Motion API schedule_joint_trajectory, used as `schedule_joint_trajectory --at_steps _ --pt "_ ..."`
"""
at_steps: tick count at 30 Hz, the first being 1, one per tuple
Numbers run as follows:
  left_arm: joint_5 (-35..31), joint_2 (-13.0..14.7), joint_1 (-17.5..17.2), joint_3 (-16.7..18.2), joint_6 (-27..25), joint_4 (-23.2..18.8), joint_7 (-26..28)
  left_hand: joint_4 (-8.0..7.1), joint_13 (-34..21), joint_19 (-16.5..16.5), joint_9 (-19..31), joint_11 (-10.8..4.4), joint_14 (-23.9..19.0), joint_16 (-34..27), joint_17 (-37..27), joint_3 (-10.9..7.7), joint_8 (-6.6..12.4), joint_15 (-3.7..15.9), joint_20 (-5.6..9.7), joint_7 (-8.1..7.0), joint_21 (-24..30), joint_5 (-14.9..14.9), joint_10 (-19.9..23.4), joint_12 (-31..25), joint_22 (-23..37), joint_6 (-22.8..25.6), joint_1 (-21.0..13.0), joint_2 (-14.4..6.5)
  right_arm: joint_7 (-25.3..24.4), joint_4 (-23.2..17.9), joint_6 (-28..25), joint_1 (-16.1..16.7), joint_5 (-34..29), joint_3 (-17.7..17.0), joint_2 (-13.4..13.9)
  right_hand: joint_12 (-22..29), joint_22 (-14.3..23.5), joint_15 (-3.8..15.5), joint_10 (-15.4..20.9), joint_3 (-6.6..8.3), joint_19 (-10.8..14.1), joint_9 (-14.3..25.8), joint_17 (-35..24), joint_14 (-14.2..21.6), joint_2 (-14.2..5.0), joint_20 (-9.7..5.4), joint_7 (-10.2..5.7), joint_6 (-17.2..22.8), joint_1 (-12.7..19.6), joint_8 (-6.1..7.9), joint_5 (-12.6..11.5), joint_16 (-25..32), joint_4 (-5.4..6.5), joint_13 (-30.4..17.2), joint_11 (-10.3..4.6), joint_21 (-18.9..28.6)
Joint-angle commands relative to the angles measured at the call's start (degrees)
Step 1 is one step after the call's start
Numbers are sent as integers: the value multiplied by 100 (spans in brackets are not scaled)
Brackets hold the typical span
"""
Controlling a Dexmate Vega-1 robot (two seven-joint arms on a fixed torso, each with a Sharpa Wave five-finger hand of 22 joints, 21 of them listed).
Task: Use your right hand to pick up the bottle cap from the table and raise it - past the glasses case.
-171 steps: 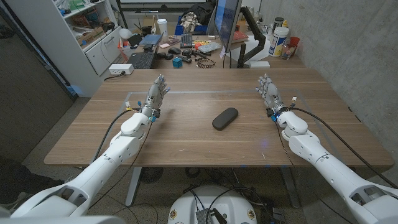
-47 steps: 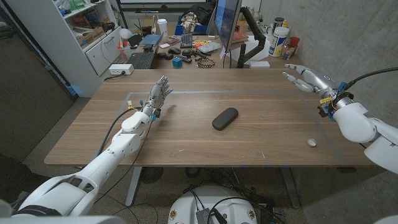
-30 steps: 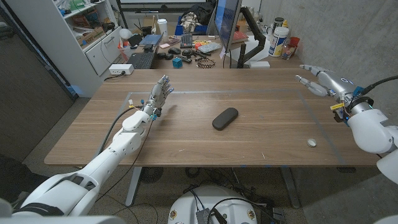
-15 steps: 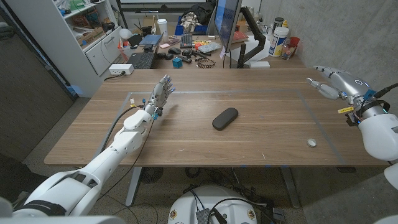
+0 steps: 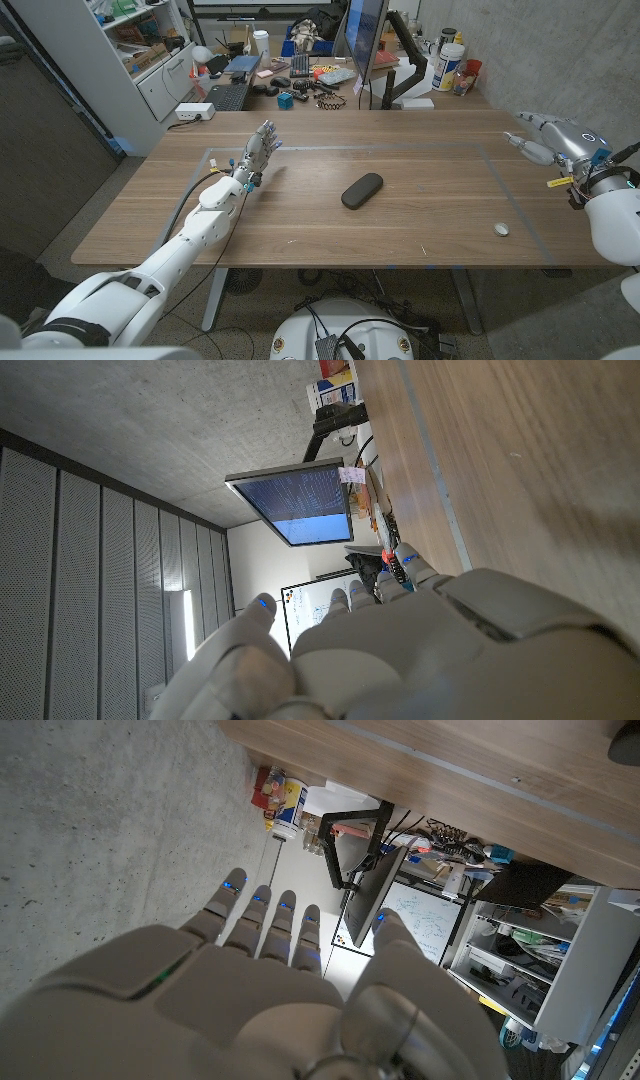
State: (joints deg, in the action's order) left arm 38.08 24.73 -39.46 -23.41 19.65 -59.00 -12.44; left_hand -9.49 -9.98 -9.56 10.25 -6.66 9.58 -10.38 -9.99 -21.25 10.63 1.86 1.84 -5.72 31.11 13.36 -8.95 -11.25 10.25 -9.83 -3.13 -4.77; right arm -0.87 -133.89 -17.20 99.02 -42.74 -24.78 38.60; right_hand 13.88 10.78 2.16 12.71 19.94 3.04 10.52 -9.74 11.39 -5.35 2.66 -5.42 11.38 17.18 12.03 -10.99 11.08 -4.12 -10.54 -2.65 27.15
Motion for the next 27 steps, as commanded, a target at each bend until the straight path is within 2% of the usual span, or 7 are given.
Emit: schedule_joint_trajectory --at_steps 1,10,16,19,24,26,27 --pt "23 -91 127 -5 85 242 -144 -4 -28 -273 18 32 256 -15 -20 -31 22 424 571 -35 -30 31 -18 6 16 -37 13 -347 307 -301 -370 195 -526 -47 -253 8 17 -1 42 13 66 26 -17 75 2 13 -8 58 81 -12 16 27 -52 -12 5 -8" --pt "23 -122 169 -14 93 315 -190 -4 -29 -272 17 41 259 -13 -20 -32 23 414 569 -34 -43 31 -26 8 17 -32 14 -346 633 -404 -590 269 -668 -67 -386 -11 20 -14 24 29 86 27 -18 131 -6 -7 -4 70 132 -19 16 29 -93 -13 78 -12" --pt "20 -129 165 -18 87 316 -187 -3 -29 -275 18 40 264 -12 -21 -34 20 398 567 -40 -53 32 -35 11 18 -39 15 -347 909 -437 -752 273 -743 -50 -370 -37 38 118 39 22 392 30 -67 550 -66 -44 10 47 71 -53 34 147 -51 -13 95 85" --pt "22 -134 164 -18 85 321 -189 -4 -29 -273 17 53 263 -13 -21 -33 22 369 550 -38 -58 32 -47 15 18 -31 16 -346 1123 -441 -889 249 -773 -29 -327 -56 50 174 34 23 557 29 -79 650 -75 170 16 23 55 -70 39 144 -47 -14 61 145" --pt "19 -136 175 -18 94 345 -200 -5 -30 -273 17 68 262 -14 -22 -34 23 361 538 -39 -66 32 -51 15 18 -27 17 -346 1307 -446 -1031 236 -835 19 -273 -69 53 184 19 32 570 29 -83 678 -91 183 25 11 56 -77 39 137 -46 -15 54 147" --pt "17 -134 184 -16 97 360 -209 -5 -30 -271 17 67 263 -14 -22 -34 24 359 538 -39 -69 32 -53 15 19 -22 18 -346 1402 -456 -1113 221 -865 49 -242 -79 59 212 10 36 662 29 -94 775 -110 159 35 3 42 -81 41 160 -33 -15 58 182" --pt "16 -133 186 -15 100 365 -208 -5 -30 -270 16 71 262 -15 -23 -34 24 357 536 -39 -70 33 -54 15 19 -21 18 -346 1447 -461 -1156 213 -883 68 -227 -92 62 230 -13 38 735 29 -99 826 -116 200 33 -5 36 -84 43 169 -29 -16 59 210"
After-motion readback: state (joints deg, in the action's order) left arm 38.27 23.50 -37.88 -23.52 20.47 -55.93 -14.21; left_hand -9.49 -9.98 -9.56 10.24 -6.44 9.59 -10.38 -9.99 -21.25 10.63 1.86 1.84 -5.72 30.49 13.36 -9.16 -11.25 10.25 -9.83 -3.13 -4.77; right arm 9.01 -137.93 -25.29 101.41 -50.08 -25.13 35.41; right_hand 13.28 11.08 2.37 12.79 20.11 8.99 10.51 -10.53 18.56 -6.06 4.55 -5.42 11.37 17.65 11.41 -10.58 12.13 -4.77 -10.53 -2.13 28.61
